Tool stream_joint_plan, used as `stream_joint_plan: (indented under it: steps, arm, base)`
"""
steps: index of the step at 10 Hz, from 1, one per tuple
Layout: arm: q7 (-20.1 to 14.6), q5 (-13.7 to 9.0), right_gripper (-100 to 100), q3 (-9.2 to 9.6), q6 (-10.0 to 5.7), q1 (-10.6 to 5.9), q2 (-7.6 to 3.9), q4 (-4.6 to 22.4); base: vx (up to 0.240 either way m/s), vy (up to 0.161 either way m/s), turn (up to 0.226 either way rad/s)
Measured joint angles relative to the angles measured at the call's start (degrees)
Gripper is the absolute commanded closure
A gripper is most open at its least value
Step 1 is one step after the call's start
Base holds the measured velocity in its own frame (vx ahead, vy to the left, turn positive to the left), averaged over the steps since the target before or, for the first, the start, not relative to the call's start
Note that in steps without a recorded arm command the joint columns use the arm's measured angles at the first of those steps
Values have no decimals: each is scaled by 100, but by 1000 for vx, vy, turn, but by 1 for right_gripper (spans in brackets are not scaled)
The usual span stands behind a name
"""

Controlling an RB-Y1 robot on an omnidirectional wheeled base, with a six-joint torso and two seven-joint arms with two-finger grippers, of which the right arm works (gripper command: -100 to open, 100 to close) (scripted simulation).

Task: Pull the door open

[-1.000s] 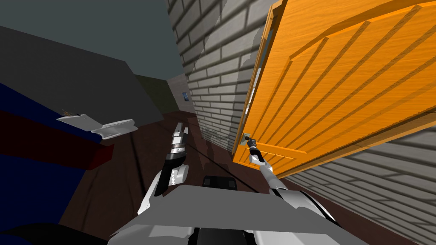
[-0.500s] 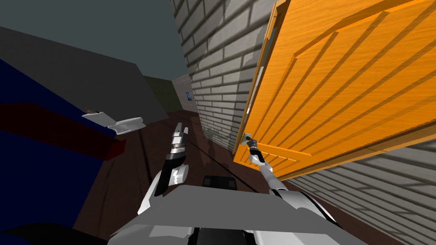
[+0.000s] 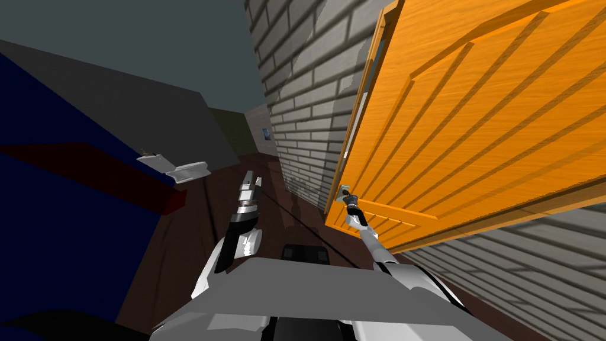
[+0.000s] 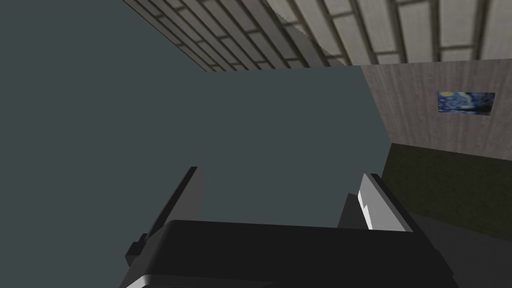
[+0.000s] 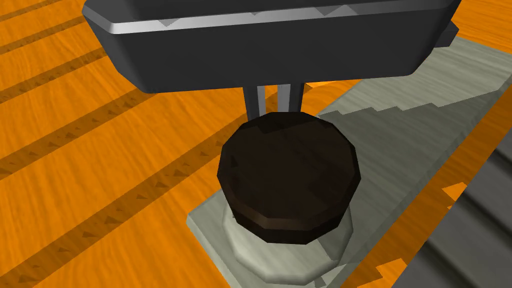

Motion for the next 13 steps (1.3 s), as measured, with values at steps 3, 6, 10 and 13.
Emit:
stream_joint_plan:
  steps: [3,6,10,13]
  arm:
    - [-381,-294,-100,-30,105,131,28,-221]
    - [-640,-552,-100,-44,124,173,142,-283]
    - [-1028,-954,-100,-62,174,298,348,-583]
    - [-1481,-1222,-100,102,153,89,498,-507]
  base:
    - [-67,-40,87]
    - [-100,-34,-24]
    - [-104,-17,31]
    - [-65,4,44]
